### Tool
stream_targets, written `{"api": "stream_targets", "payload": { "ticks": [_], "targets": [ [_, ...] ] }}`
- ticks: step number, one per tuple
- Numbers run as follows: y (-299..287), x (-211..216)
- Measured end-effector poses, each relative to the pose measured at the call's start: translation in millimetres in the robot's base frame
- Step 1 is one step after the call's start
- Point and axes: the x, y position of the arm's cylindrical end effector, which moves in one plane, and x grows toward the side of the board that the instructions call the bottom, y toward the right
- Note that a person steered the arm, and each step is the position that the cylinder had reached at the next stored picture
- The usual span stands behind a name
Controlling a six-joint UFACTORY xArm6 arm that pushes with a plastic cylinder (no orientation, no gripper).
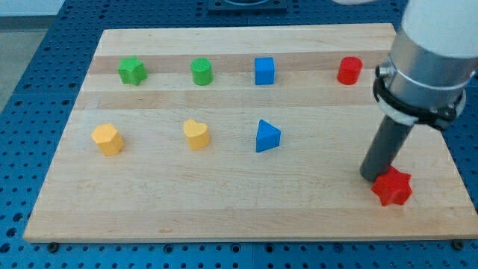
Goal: Move the red circle into the red star
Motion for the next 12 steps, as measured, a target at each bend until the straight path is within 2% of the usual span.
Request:
{"api": "stream_targets", "payload": {
  "ticks": [1,2,3,4,5,6,7,8,9,10,12],
  "targets": [
    [3,-27],
    [40,-44],
    [103,-46],
    [143,-99],
    [147,-184],
    [139,-257],
    [79,-278],
    [4,-256],
    [-26,-194],
    [-26,-169],
    [-14,-240]
  ]
}}
